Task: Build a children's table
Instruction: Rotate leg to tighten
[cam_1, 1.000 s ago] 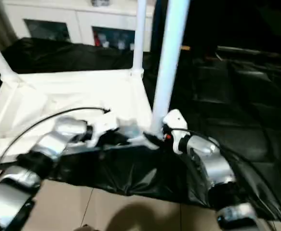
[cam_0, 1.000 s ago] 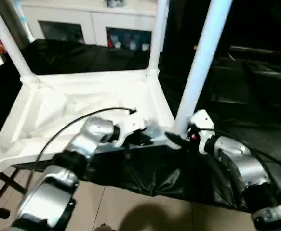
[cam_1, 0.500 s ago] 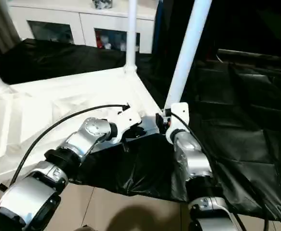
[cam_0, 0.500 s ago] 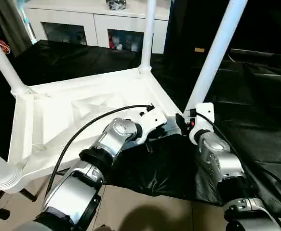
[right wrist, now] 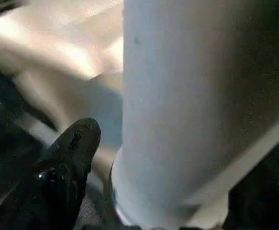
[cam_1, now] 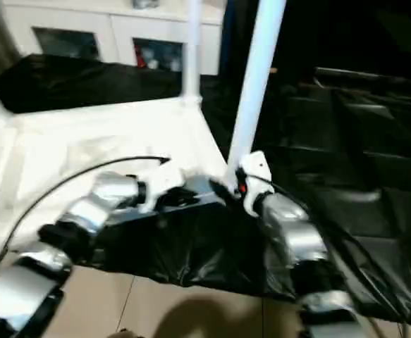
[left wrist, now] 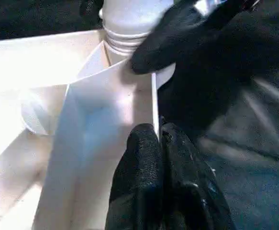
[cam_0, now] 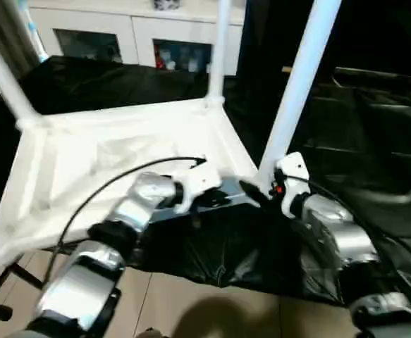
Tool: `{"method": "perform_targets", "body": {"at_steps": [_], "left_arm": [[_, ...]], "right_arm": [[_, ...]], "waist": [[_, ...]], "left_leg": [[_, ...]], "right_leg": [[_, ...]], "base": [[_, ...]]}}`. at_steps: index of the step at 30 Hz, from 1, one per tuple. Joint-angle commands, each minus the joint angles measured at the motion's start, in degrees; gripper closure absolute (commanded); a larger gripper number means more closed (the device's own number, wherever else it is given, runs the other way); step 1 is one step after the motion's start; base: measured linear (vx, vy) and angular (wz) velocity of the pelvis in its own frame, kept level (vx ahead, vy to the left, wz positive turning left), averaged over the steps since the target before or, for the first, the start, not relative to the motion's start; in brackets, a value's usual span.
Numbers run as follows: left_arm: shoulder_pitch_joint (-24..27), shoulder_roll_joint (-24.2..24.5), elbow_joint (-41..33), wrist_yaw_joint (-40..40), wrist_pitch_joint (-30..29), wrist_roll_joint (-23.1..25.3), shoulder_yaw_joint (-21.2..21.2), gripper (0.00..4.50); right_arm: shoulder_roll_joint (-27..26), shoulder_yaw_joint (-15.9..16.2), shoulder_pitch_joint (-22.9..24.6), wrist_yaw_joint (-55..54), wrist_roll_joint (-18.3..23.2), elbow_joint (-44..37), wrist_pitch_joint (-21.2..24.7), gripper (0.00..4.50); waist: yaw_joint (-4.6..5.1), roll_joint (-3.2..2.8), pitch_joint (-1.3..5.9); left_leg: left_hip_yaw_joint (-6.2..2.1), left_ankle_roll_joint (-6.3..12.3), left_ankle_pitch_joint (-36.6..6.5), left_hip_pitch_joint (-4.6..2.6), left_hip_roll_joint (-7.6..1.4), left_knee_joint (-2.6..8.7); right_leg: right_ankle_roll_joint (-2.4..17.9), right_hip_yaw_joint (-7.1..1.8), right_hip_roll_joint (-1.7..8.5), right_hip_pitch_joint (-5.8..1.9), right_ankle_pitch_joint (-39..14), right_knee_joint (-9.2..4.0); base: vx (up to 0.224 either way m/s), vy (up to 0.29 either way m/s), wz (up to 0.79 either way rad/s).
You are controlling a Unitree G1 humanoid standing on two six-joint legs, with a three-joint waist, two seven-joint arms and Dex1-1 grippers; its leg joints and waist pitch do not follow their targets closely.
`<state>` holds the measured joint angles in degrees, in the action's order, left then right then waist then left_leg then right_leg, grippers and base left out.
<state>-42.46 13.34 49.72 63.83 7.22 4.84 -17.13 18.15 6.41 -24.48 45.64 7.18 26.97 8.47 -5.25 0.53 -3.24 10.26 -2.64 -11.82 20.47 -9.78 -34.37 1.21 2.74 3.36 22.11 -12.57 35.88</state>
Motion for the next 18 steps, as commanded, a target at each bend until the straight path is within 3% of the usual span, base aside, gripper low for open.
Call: {"method": "perform_targets", "body": {"at_steps": [1, 2, 10, 18], "left_arm": [[0.26, -0.74, -1.82, 3.26, 0.55, -2.17, -0.05, 4.5], [0.12, 0.95, -1.84, 7.92, 0.7, -3.25, -0.18, 4.5], [-0.88, 3.65, -1.8, 15.34, -0.84, -4.39, -0.01, 4.5], [-1.7, 4.75, 0.0, 16.92, 1.05, -3.74, -0.09, 4.5]], "right_arm": [[0.44, 2.4, 0.16, 5.71, 1.45, -2.73, -0.38, 0.63], [3.85, 3.86, 0.77, 13.59, 3.53, -4.46, 0.3, 0.63], [6.36, 5.7, 0.53, 20.76, 3.38, -4.2, -1.34, 0.63], [6.48, 7.74, 0.68, 23.5, 2.53, -4.32, -1.78, 1.33]], "waist": [[-0.41, 0.5, 3.57], [-0.54, 0.71, 3.48], [-1.55, 0.61, 3.58], [-1.66, 0.79, 3.71]], "left_leg": [[-1.14, 5.56, -4.5, -0.22, -3.94, 3.88], [-1.09, 5.81, -5.18, -0.2, -3.94, 3.89], [-1.04, 5.5, -4.38, -0.23, -4.28, 3.86], [-1.04, 5.59, -3.5, -0.11, -4.15, 3.73]], "right_leg": [[16.18, -2.89, 5.79, -3.06, 3.45, -3.43], [16.2, -2.85, 5.81, -3.07, 2.24, -3.59], [16.25, -2.75, 5.98, -2.69, 1.02, -3.39], [16.13, -2.69, 5.98, -2.77, 2.13, -3.24]], "base": [[0.0, 0.0, 0.0], [0.0, 0.0, 0.0], [0.0, 0.0, 0.0], [0.0, 0.0, 0.0]]}}
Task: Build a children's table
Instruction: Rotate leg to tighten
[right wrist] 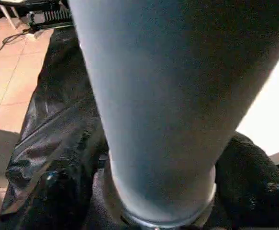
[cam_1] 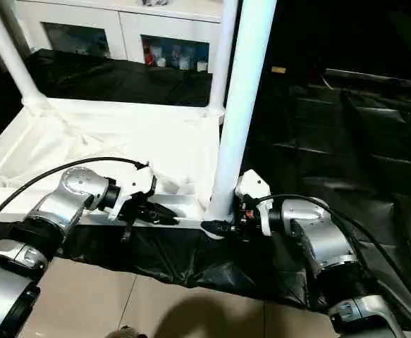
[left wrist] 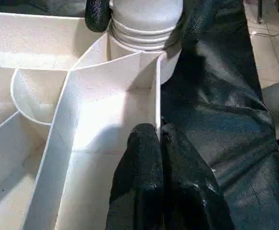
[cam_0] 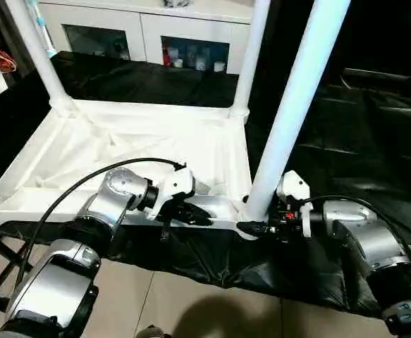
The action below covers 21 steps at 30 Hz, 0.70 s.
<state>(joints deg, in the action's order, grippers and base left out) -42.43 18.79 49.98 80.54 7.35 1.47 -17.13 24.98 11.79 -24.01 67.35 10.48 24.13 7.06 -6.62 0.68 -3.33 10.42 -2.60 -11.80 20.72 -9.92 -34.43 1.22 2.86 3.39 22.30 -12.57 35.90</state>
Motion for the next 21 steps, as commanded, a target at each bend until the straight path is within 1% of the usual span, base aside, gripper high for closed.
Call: {"method": "perform_targets", "body": {"at_steps": [1, 2, 4, 6, 7, 11, 12, 14, 15, 16, 17, 18, 19, 20, 21], "left_arm": [[-1.8, -0.65, -0.16, 0.3, 0.9, -0.31, -0.05, 4.5], [-1.87, -0.62, -0.08, 0.34, 0.91, -0.28, -0.01, 4.5], [-1.97, -0.6, 0.13, 0.16, 0.9, -0.22, 0.1, 4.5], [-1.99, -0.6, 0.3, -0.05, 0.94, -0.15, 0.2, 4.5], [-1.93, -0.63, 0.43, -0.44, 0.9, 0.04, 0.24, 4.5], [-1.85, -0.78, 0.72, -1.54, 0.34, 0.61, 0.12, 4.5], [-2.16, -1.63, 1.35, -4.24, -0.23, 1.28, 0.19, 4.5], [-2.75, -3.07, 2.31, -9.02, -1.07, 2.53, 0.22, 4.5], [-3.51, -4.47, 3.09, -12.81, -2.17, 3.45, 0.16, 4.5], [-3.82, -5.08, 3.36, -14.33, -2.78, 3.77, 0.16, 4.5], [-4.31, -6.22, 3.75, -16.41, -3.52, 3.89, 0.35, 4.5], [-4.31, -6.22, 3.75, -16.41, -3.52, 3.89, 0.35, 4.5], [-5.26, -8.55, 4.42, -20.7, -4.67, 4.28, 0.61, 4.5], [-5.87, -10.04, 4.87, -23.52, -5.33, 4.63, 0.68, 4.5], [-6.09, -10.62, 5.02, -24.58, -5.6, 4.76, 0.71, 4.5]], "right_arm": [[-0.38, 2.57, 0.21, 1.83, -1.16, -1.3, -0.77, 1.45], [-0.41, 2.76, 0.22, 1.85, -1.46, -1.17, -1.06, 1.45], [-0.51, 2.93, 0.28, 1.84, -1.72, -1.14, -1.19, 1.71], [-0.62, 2.94, 0.33, 1.81, -1.8, -1.15, -1.15, 1.74], [-0.83, 2.82, 0.47, 1.41, -1.77, -1.19, -0.83, 1.79], [-1.58, 2.36, 0.88, -0.32, -1.38, -1.19, 0.39, 1.83], [-3.19, 1.4, 0.98, -4.13, -1.8, -0.09, 0.45, 1.84], [-5.88, -0.2, 0.95, -10.73, -2.74, 1.91, 0.23, 1.84], [-8.15, -1.64, 0.18, -16.62, -3.52, 4.1, 0.59, 1.85], [-9.11, -2.23, -0.16, -19.12, -3.85, 4.97, 0.69, 1.85], [-10.71, -3.34, -0.79, -22.73, -3.78, 6.3, 1.73, 1.85], [-10.71, -3.34, -0.79, -22.73, -3.78, 6.3, 1.73, 1.85], [-13.51, -4.97, -2.03, -29.43, -4.05, 8.7, 2.9, 1.85], [-15.14, -5.67, -2.89, -33.49, -4.49, 10.26, 3.35, 1.85], [-15.76, -5.82, -3.26, -34.98, -4.7, 10.89, 3.7, 1.85]], "waist": [[-0.33, 0.61, 3.82], [-0.35, 0.55, 3.84], [-0.35, 0.59, 3.93], [-0.38, 0.62, 3.96], [-0.42, 0.7, 3.94], [-0.51, 0.7, 3.9], [-0.39, 0.76, 3.87], [-0.19, 0.7, 3.78], [0.09, 0.61, 3.59], [0.21, 0.53, 3.58], [0.33, 0.52, 3.58], [0.44, 0.55, 3.53], [0.69, 0.49, 3.37], [0.81, 0.41, 3.35], [1.01, 0.51, 3.29]], "left_leg": [[-1.18, 5.57, -3.44, -0.38, -4.02, 3.78], [-1.18, 5.61, -3.3, -0.4, -4.07, 3.75], [-1.18, 5.86, -2.62, -0.28, -4.04, 3.64], [-1.17, 6.12, -2.33, -0.21, -3.99, 3.55], [-1.15, 6.24, -2.34, -0.17, -3.97, 3.53], [-1.15, 6.16, -2.55, -0.14, -3.97, 3.52], [-1.13, 6.05, -2.66, -0.11, -4.02, 3.58], [-1.26, 5.09, -3.55, -0.3, -3.9, 3.76], [-1.26, 3.99, -5.01, -0.45, -3.9, 3.96], [-1.39, 2.63, -6.77, -0.75, -3.82, 4.18], [-1.38, 2.21, -7.01, -0.67, -3.76, 4.22], [-1.42, 1.74, -7.02, -0.63, -3.79, 4.32], [-1.37, 1.04, -8.04, -0.72, -3.79, 4.47], [-1.39, 0.62, -8.45, -0.85, -3.83, 4.52], [-1.49, 0.1, -9.36, -0.86, -3.68, 4.65]], "right_leg": [[16.12, -2.83, 5.99, -2.95, 2.22, -3.26], [16.2, -2.82, 5.97, -2.89, 2.49, -3.21], [16.36, -2.78, 5.96, -2.91, 3.66, -3.04], [16.43, -2.77, 5.93, -2.92, 4.28, -2.95], [16.41, -2.76, 5.95, -2.91, 4.2, -2.96], [16.22, -2.75, 5.95, -2.85, 3.22, -3.03], [16.08, -2.79, 5.95, -2.69, 2.62, -3.03], [15.64, -2.81, 6.03, -2.63, 0.31, -3.41], [15.42, -2.9, 6.14, -2.4, -2.33, -3.83], [14.82, -2.86, 6.19, -2.42, -5.94, -4.27], [14.49, -2.92, 6.16, -2.55, -6.89, -4.36], [14.27, -2.96, 6.17, -2.6, -7.42, -4.39], [13.82, -3.07, 6.07, -2.4, -8.78, -4.65], [13.88, -3.06, 6.03, -2.22, -9.15, -4.68], [13.38, -3.04, 6.05, -2.37, -10.9, -4.93]], "base": [[0.0, 0.0, 0.0], [0.0, 0.0, 0.0], [0.0, 0.0, 0.0], [0.0, 0.0, 0.0], [0.0, 0.0, 0.0], [0.0, 0.0, 0.0], [0.0, 0.0, 0.0], [0.0, 0.0, 0.0], [0.0, 0.0, 0.0], [0.0, 0.0, 0.0], [0.0, 0.0, 0.0], [0.0, 0.0, 0.0], [0.0, 0.0, 0.0], [0.0, 0.0, 0.0], [0.0, 0.0, 0.0]]}}
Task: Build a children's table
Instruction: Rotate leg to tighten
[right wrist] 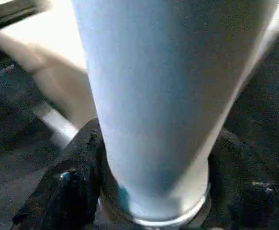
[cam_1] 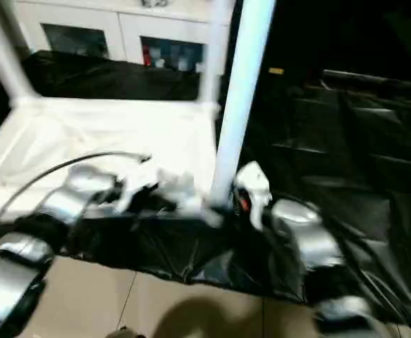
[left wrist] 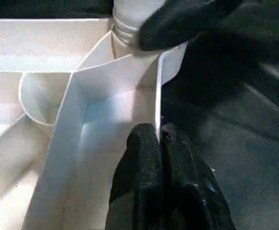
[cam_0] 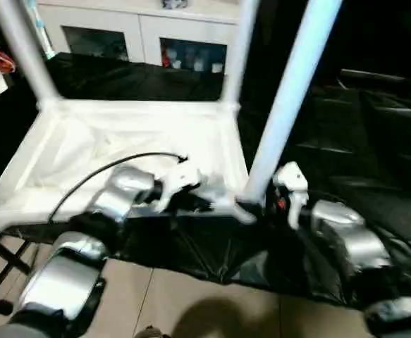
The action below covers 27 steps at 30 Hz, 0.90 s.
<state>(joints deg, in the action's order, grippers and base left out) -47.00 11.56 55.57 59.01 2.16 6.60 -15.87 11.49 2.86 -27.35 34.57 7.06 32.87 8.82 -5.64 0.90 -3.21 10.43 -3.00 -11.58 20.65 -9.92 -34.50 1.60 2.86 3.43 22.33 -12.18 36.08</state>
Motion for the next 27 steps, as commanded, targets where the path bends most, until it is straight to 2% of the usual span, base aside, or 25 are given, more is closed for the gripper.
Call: {"method": "perform_targets", "body": {"at_steps": [1, 2, 3, 4, 7, 8, 10, 12, 13, 16, 17, 19, 21, 22, 27], "left_arm": [[-1.79, -4.41, -0.45, -4.58, -0.96, -0.29, -0.46, 4.5], [-2.1, -5.5, -0.16, -7.02, -1.27, -0.05, -0.29, 4.5], [-2.41, -6.64, 0.13, -9.24, -1.57, 0.21, -0.22, 4.5], [-2.66, -8.05, 0.47, -11.79, -1.68, 0.72, -0.04, 4.5], [-2.62, -9.02, 0.49, -13.66, -1.41, 1.16, 0.09, 4.5], [-2.35, -9.38, 0.17, -13.75, -1.11, 1.53, -0.33, 4.5], [-1.58, -9.75, -0.49, -13.63, -0.04, 2.22, -1.13, 4.5], [-1.26, -9.15, -0.76, -13.3, 0.74, 2.38, -1.29, 4.5], [-1.21, -8.99, -0.8, -13.12, 0.82, 2.33, -1.24, 4.5], [-0.74, -7.8, -1.2, -11.38, 2.27, 1.94, -0.94, 4.5], [-0.71, -7.73, -1.21, -11.29, 2.43, 1.94, -0.92, 4.5], [0.57, -5.43, -2.57, -5.84, 4.12, 0.85, -0.81, 4.5], [0.95, -4.55, -2.88, -4.08, 4.46, 0.73, -0.85, 4.5], [1.25, -3.76, -2.97, -2.45, 4.97, 0.47, -0.85, 4.5], [2.0, -1.68, -3.44, 2.64, 6.03, -0.91, -0.55, 4.5]], "right_arm": [[-3.39, 3.11, -0.62, -4.36, -1.62, 3.2, 3.04, 1.85], [-4.94, 2.32, -1.59, -7.11, -1.47, 4.42, 3.49, 1.85], [-6.58, 1.41, -2.67, -9.93, -1.14, 5.72, 3.66, 1.85], [-9.0, 0.17, -3.91, -13.45, -1.19, 7.22, 3.36, 1.85], [-10.62, 0.09, -4.48, -15.31, -1.82, 7.7, 2.35, 1.85], [-11.45, 0.62, -4.55, -15.43, -2.16, 7.49, 1.53, 1.3], [-12.43, 2.48, -4.31, -15.12, -3.63, 6.8, -0.28, 1.16], [-12.2, 1.87, -3.78, -13.31, -2.43, 5.79, -0.25, 1.09], [-11.98, 1.78, -3.66, -12.89, -2.34, 5.53, -0.26, 0.85], [-10.21, 2.25, -2.89, -9.79, -2.46, 3.75, -1.11, 0.69], [-10.14, 2.3, -2.86, -9.64, -2.51, 3.69, -1.23, 0.46], [-5.5, 3.99, -1.76, -2.59, -3.15, 1.48, -1.77, 0.46], [-3.77, 4.66, -1.39, 0.17, -3.7, 0.88, -2.32, 0.46], [-2.06, 4.8, -1.16, 3.34, -3.27, 0.34, -1.96, 0.46], [3.12, 5.27, -0.83, 12.58, -2.6, -0.55, -3.03, 0.46]], "waist": [[-0.04, 0.23, 3.22], [-0.07, 0.23, 3.18], [-0.08, -0.34, 3.26], [0.16, -0.14, 3.38], [0.11, -0.19, 3.51], [0.05, -0.2, 3.58], [0.19, -0.4, 3.55], [0.15, -0.42, 3.51], [0.12, -0.42, 3.51], [0.09, -0.37, 3.56], [0.15, -0.36, 3.58], [0.02, -0.2, 3.64], [0.23, -0.2, 3.66], [0.36, 0.03, 3.66], [0.04, 0.07, 3.44]], "left_leg": [[-1.47, 0.44, -9.59, -0.85, -3.59, 4.65], [-1.5, 0.6, -9.45, -0.78, -3.6, 4.68], [-1.55, 0.56, -9.12, -0.7, -3.57, 4.64], [-1.54, 0.28, -8.8, -0.75, -3.51, 4.71], [-1.43, 0.84, -7.45, -0.71, -3.45, 4.62], [-1.46, 1.23, -6.68, -0.66, -3.48, 4.6], [-1.49, 1.48, -6.89, -0.65, -3.56, 4.68], [-1.48, 1.68, -7.6, -0.7, -3.54, 4.7], [-1.48, 1.76, -7.75, -0.75, -3.57, 4.71], [-1.51, 2.32, -7.56, -0.62, -3.65, 4.67], [-1.53, 2.4, -7.35, -0.56, -3.65, 4.69], [-1.46, 3.23, -6.63, -0.58, -3.61, 4.52], [-1.47, 4.19, -5.59, -0.36, -3.75, 4.5], [-1.39, 4.56, -5.29, -0.42, -3.62, 4.42], [-1.26, 4.87, -6.78, -0.44, -3.87, 4.38]], "right_leg": [[12.7, -3.14, 6.1, -2.51, -11.67, -5.22], [12.56, -3.15, 6.13, -2.55, -11.42, -5.23], [12.64, -3.22, 6.11, -2.62, -10.52, -5.07], [12.71, -3.19, 5.97, -2.7, -8.88, -5.01], [12.88, -3.22, 5.87, -2.78, -5.61, -4.81], [13.09, -3.16, 5.85, -2.9, -3.65, -4.64], [13.22, -3.08, 5.78, -2.81, -2.45, -4.55], [13.44, -3.14, 5.89, -2.97, -2.66, -4.64], [13.46, -3.15, 5.87, -2.96, -2.7, -4.65], [13.66, -3.17, 5.97, -3.08, -1.6, -4.52], [13.72, -3.14, 5.95, -3.11, -1.27, -4.46], [13.97, -3.02, 5.85, -3.34, 0.2, -4.35], [14.26, -3.05, 5.95, -3.32, 2.48, -4.07], [14.55, -2.98, 5.84, -3.3, 2.65, -4.11], [14.96, -2.89, 5.94, -3.25, -1.41, -4.41]], "base": [[0.0, 0.0, 0.0], [0.0, 0.0, 0.0], [0.0, 0.0, 0.0], [0.0, 0.0, 0.0], [0.0, 0.0, 0.0], [0.0, 0.0, 0.0], [0.0, 0.0, 0.0], [0.0, 0.0, 0.0], [0.0, 0.0, 0.0], [0.0, 0.0, 0.0], [0.0, 0.0, 0.0], [0.0, 0.0, 0.0], [0.0, 0.0, 0.0], [0.0, 0.0, 0.0], [0.0, 0.0, 0.0]]}}
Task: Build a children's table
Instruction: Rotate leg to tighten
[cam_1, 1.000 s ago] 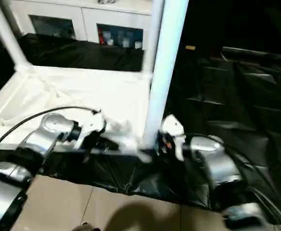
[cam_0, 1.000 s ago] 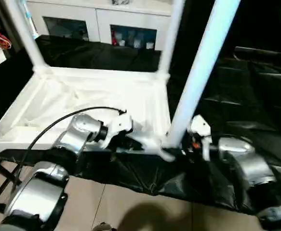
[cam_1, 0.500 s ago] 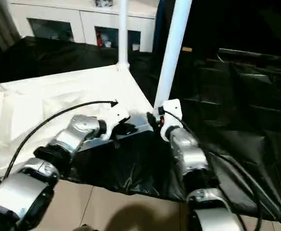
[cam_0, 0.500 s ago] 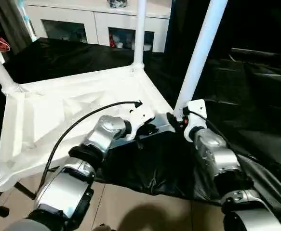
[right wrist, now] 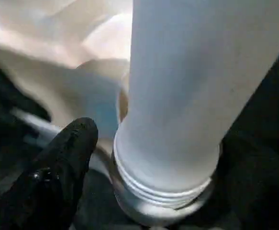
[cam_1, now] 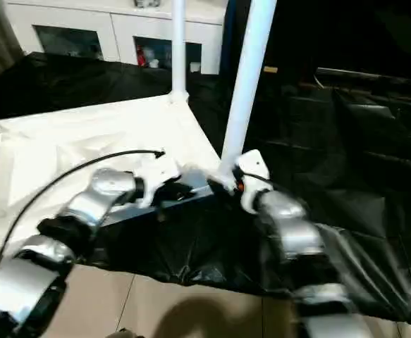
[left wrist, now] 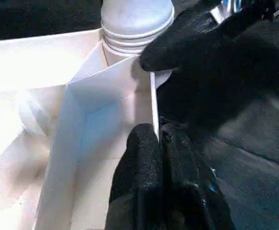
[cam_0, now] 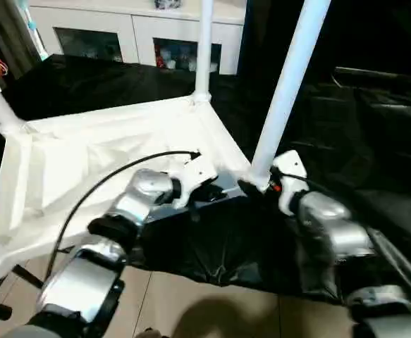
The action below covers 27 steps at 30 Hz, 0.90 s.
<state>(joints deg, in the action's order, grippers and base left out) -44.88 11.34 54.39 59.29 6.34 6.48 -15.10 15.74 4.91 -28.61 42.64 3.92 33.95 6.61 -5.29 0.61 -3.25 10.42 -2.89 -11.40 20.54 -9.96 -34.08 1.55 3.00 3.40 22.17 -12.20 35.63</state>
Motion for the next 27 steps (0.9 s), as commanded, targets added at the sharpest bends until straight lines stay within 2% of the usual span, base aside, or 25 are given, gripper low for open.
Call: {"method": "perform_targets", "body": {"at_steps": [1, 3, 8, 10, 12, 14, 15, 19, 20, 22, 27], "left_arm": [[0.54, -0.47, -3.33, 6.39, 2.21, -2.22, -1.06, 4.5], [0.8, -0.17, -3.87, 7.91, 2.12, -2.81, -0.92, 4.5], [1.42, 2.12, -5.69, 16.24, 1.74, -5.08, -0.88, 4.5], [1.23, 2.8, -5.63, 17.86, 1.99, -5.36, -0.85, 4.5], [1.22, 3.01, -5.85, 18.83, 1.56, -5.63, -0.83, 4.5], [1.31, 3.7, -6.53, 21.18, 1.0, -6.11, -0.87, 4.5], [1.35, 4.26, -6.94, 22.7, 0.54, -6.23, -0.99, 4.5], [1.66, 5.42, -7.8, 25.41, -0.18, -6.3, -1.53, 4.5], [1.74, 5.59, -7.91, 25.76, -0.13, -6.24, -1.62, 4.5], [1.83, 5.84, -7.97, 26.3, -0.19, -6.13, -1.73, 4.5], [1.73, 5.77, -7.34, 25.43, 0.27, -5.74, -1.56, 4.5]], "right_arm": [[1.37, 3.78, 0.68, 9.89, 1.52, -2.43, -1.22, 0.46], [2.28, 4.09, 0.84, 11.88, 2.04, -2.94, -1.22, 0.46], [6.9, 5.71, 1.72, 23.01, 4.41, -6.16, 1.27, 0.46], [8.23, 6.7, 2.21, 26.0, 4.54, -7.2, 2.06, 0.46], [8.57, 6.89, 2.29, 26.85, 4.52, -7.33, 2.01, 0.46], [9.06, 7.12, 2.46, 28.25, 4.78, -7.78, 2.16, 0.46], [9.35, 7.26, 2.61, 29.33, 5.18, -8.29, 2.46, 0.6], [9.96, 8.11, 3.43, 30.43, 5.1, -9.99, 2.9, 0.81], [10.04, 8.29, 3.6, 30.52, 4.93, -10.19, 2.82, 1.07], [10.0, 8.54, 3.98, 30.58, 4.84, -10.69, 2.97, 1.19], [9.35, 8.8, 4.82, 30.42, 5.18, -11.96, 3.65, 1.6]], "waist": [[-0.42, 0.3, 3.5], [-0.56, 0.52, 3.42], [-1.29, 0.58, 3.59], [-1.63, 0.59, 3.83], [-1.79, 0.76, 3.93], [-1.96, 0.73, 4.08], [-2.07, 0.61, 4.03], [-2.4, 0.42, 3.87], [-2.45, 0.43, 3.88], [-2.77, 0.37, 3.88], [-2.88, 0.32, 4.0]], "left_leg": [[-1.22, 4.78, -7.04, -0.37, -3.89, 3.95], [-1.12, 5.13, -7.16, -0.33, -4.05, 3.92], [-1.12, 6.02, -5.84, -0.3, -4.15, 3.79], [-0.99, 6.68, -4.42, -0.35, -4.1, 3.49], [-1.02, 7.24, -3.17, -0.02, -4.04, 3.33], [-1.04, 7.62, -2.4, 0.17, -3.95, 3.13], [-1.04, 7.69, -2.51, 0.2, -3.96, 3.1], [-1.04, 6.86, -4.19, -0.04, -4.22, 3.31], [-1.04, 6.66, -4.35, -0.06, -4.21, 3.3], [-1.07, 5.87, -4.96, -0.08, -4.23, 3.38], [-1.11, 5.39, -4.46, -0.02, -4.13, 3.34]], "right_leg": [[15.13, -3.0, 5.97, -3.05, -1.61, -3.97], [15.26, -3.0, 5.89, -3.02, -1.72, -3.97], [15.37, -2.88, 5.92, -2.83, -0.87, -3.61], [15.77, -2.86, 5.88, -2.68, 1.65, -3.33], [15.93, -2.75, 5.9, -2.73, 3.64, -2.99], [15.91, -2.68, 5.93, -2.74, 4.74, -2.78], [15.94, -2.65, 5.88, -2.59, 4.69, -2.8], [15.57, -2.58, 5.84, -2.31, 1.82, -3.11], [15.51, -2.56, 5.83, -2.31, 1.52, -3.09], [15.36, -2.6, 5.89, -2.34, 0.79, -3.15], [15.25, -2.55, 5.86, -2.48, 2.05, -2.97]], "base": [[0.0, 0.0, 0.0], [0.0, 0.0, 0.0], [0.0, 0.0, 0.0], [0.0, 0.0, 0.0], [0.0, 0.0, 0.0], [0.0, 0.0, 0.0], [0.0, 0.0, 0.0], [0.0, 0.0, 0.0], [0.0, 0.0, 0.0], [0.0, 0.0, 0.0], [0.0, 0.0, 0.0]]}}
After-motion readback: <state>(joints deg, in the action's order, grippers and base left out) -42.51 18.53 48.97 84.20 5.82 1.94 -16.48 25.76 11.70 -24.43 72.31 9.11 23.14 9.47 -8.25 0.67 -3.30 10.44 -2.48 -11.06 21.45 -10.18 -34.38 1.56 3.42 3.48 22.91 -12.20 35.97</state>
